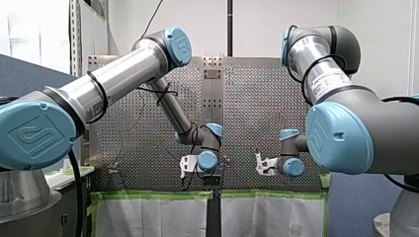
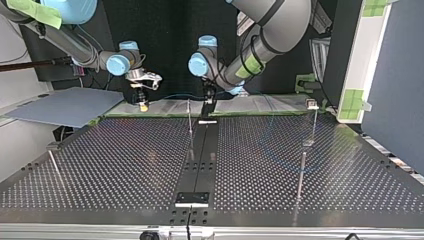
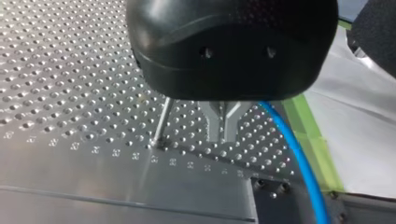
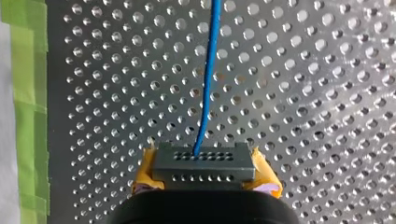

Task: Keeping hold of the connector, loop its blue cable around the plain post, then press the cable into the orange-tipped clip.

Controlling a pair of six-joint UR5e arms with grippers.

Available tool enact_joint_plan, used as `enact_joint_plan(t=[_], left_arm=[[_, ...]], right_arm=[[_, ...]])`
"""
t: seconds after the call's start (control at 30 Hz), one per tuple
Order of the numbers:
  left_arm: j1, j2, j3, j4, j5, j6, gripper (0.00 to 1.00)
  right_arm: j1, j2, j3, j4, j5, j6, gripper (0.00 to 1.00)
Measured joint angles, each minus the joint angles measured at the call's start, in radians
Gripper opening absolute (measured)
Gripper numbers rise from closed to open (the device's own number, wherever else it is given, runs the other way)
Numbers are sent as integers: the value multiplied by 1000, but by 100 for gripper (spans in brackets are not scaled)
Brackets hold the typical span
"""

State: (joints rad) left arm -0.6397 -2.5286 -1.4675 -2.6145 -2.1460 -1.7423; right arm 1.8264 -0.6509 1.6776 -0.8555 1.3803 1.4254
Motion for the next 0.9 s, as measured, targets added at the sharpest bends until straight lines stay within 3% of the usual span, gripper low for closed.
enact_joint_plan(t=[0.27,0.57,0.9], left_arm=[[15,-6,11,58,56,9,0],[34,-10,22,63,84,18,0],[64,-11,34,61,118,18,0]], right_arm=[[-1,0,0,-9,22,30,0],[-2,1,0,-19,24,40,0],[-2,2,-4,-35,36,66,0]])
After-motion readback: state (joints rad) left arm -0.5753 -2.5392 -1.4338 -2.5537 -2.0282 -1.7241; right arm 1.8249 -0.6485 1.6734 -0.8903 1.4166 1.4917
